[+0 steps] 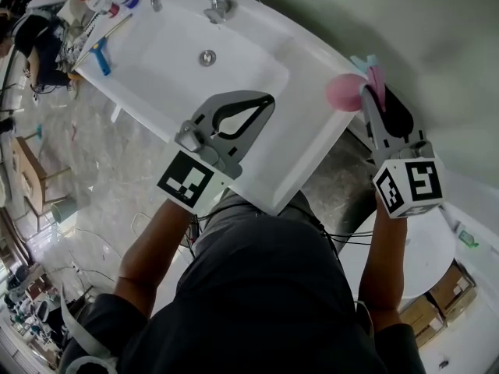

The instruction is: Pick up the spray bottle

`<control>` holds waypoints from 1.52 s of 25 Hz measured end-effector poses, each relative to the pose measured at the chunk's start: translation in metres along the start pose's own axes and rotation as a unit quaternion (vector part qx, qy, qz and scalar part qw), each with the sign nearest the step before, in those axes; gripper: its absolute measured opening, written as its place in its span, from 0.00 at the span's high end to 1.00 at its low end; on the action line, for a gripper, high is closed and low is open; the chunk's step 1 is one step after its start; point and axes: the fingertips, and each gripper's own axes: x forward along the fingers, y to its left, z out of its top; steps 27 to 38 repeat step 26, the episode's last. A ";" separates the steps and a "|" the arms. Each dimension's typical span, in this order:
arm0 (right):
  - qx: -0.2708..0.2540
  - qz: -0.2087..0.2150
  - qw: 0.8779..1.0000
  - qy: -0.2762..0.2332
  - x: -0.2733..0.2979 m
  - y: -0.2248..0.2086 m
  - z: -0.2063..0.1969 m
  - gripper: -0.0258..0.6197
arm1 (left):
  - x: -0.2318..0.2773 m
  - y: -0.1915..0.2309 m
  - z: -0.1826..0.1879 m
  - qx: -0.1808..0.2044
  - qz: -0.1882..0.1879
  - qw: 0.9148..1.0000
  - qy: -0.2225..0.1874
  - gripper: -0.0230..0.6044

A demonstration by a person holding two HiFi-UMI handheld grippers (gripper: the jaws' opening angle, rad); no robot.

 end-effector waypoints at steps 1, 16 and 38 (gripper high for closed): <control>-0.004 0.005 1.000 -0.005 -0.005 0.004 0.006 0.82 | -0.003 -0.001 0.003 0.002 0.002 1.000 -0.002 0.96; -0.062 0.049 0.995 -0.054 -0.029 0.047 0.052 0.82 | -0.037 0.006 0.000 0.031 0.045 0.998 -0.029 0.96; -0.094 0.069 0.992 -0.042 -0.055 0.072 0.067 0.82 | -0.059 -0.004 0.006 0.042 0.058 0.997 -0.035 0.96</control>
